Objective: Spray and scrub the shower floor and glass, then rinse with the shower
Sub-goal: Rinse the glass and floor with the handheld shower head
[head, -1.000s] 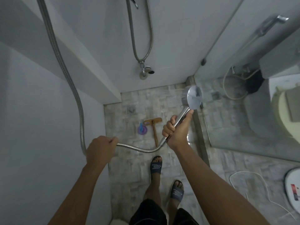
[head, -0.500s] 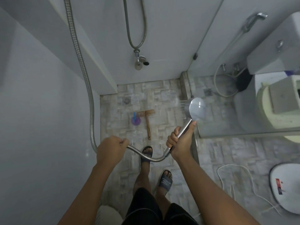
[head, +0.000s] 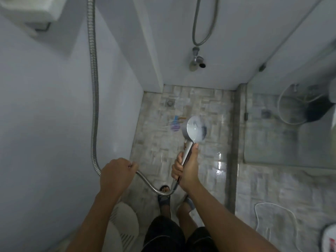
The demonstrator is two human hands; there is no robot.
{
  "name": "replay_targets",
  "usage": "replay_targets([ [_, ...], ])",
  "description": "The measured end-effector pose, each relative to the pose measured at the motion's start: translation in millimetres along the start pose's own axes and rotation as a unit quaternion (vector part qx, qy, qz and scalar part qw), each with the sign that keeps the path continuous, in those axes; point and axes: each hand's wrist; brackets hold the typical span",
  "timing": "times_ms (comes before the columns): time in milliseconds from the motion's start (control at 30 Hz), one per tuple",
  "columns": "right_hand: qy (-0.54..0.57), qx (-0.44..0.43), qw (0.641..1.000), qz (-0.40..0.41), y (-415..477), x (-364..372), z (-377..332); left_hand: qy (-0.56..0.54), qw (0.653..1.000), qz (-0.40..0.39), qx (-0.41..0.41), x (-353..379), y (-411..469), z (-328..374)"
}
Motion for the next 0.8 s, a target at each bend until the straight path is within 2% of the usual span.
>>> replay_targets([
  [233, -0.025, 0.031, 0.999, -0.002, -1.7, 9.9, 18.0, -0.022, 1.000, -0.003, 0.006, 5.6, -8.1, -8.4],
  [567, -0.010, -0.045, 0.983, 0.178, -12.5, -48.0, 13.4, -0.023, 0.998, -0.045, 0.044, 33.2, -5.2, 44.3],
  [700, -0.009, -0.081, 0.982, 0.170, -14.9, -63.1, -2.7, -0.035, 0.996, -0.051, 0.068, 37.7, 3.3, 72.2],
  [800, 0.019, -0.082, 0.986, 0.141, -12.0, -63.8, -23.3, -0.052, 0.995, -0.026, 0.082, 27.6, 15.6, 89.1],
])
Point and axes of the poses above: each hand's wrist, its own y-axis towards the middle knuckle, its own x-axis out of the palm, z = x × y, and after that the axes turned 11 degrees about -y, right-handed
